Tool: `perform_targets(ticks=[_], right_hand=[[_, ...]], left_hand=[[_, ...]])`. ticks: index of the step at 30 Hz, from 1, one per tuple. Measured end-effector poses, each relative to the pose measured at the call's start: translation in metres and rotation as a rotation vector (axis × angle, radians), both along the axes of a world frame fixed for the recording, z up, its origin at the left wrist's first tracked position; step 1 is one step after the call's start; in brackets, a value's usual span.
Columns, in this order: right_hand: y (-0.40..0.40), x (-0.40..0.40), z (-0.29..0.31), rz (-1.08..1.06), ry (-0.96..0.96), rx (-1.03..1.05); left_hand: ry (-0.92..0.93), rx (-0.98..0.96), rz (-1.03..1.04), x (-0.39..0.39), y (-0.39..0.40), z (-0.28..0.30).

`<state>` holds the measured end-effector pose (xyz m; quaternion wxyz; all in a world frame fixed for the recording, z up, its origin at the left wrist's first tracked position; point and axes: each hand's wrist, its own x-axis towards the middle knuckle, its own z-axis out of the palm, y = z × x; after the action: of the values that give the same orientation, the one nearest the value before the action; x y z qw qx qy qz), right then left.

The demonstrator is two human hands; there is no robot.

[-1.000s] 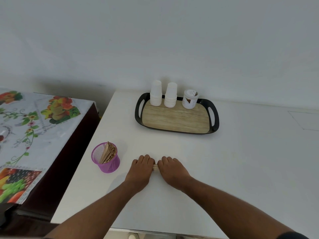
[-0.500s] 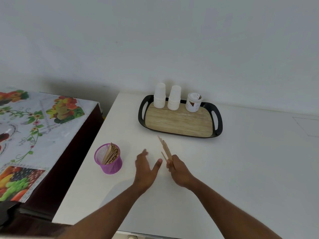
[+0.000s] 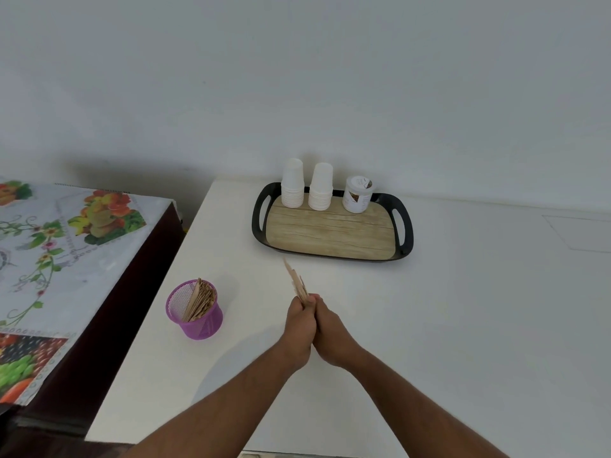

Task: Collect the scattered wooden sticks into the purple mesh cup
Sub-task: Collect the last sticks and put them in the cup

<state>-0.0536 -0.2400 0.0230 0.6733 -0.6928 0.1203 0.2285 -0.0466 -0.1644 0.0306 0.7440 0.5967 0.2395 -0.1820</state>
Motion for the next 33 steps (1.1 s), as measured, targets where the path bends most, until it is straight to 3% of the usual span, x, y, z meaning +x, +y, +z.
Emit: perform_targets(ticks=[4,6,12,17,20,23,26,30,33], right_hand=[[-0.012,0.004,0.001,0.213,-0.252,-0.415],[-0.018,0.006,0.003,0.114,-0.249,-0.317],[-0.034,0.008,0.008,-0.109,-0.040,0.270],[-0.024,0.005,-0.004,-0.574,0.107,0.298],[-0.021,0.006,-0.005,-0.719,0.252,0.598],[-0.017,0.011,0.003,-0.651,0.324,0.994],[-0.014,0.021,0.010,-0.627,0.291,1.224],[-0.014,0.025,0.018,-0.584,0.252,1.245],[-0.013,0.027,0.021,-0.533,0.164,1.162]], left_hand=[[0.091,-0.213,0.139,0.005,0.004,-0.002],[0.111,-0.309,0.171,0.006,0.007,0.000],[0.084,-0.540,0.349,0.017,0.012,0.007],[-0.080,-0.357,0.292,0.019,0.010,0.019],[-0.193,-0.252,0.207,0.016,0.003,0.032],[-0.319,-0.113,0.070,0.005,-0.010,0.045],[-0.420,0.029,-0.015,-0.004,-0.024,0.051],[-0.538,0.112,-0.070,-0.003,-0.026,0.053],[-0.510,0.133,-0.059,-0.002,-0.030,0.058]])
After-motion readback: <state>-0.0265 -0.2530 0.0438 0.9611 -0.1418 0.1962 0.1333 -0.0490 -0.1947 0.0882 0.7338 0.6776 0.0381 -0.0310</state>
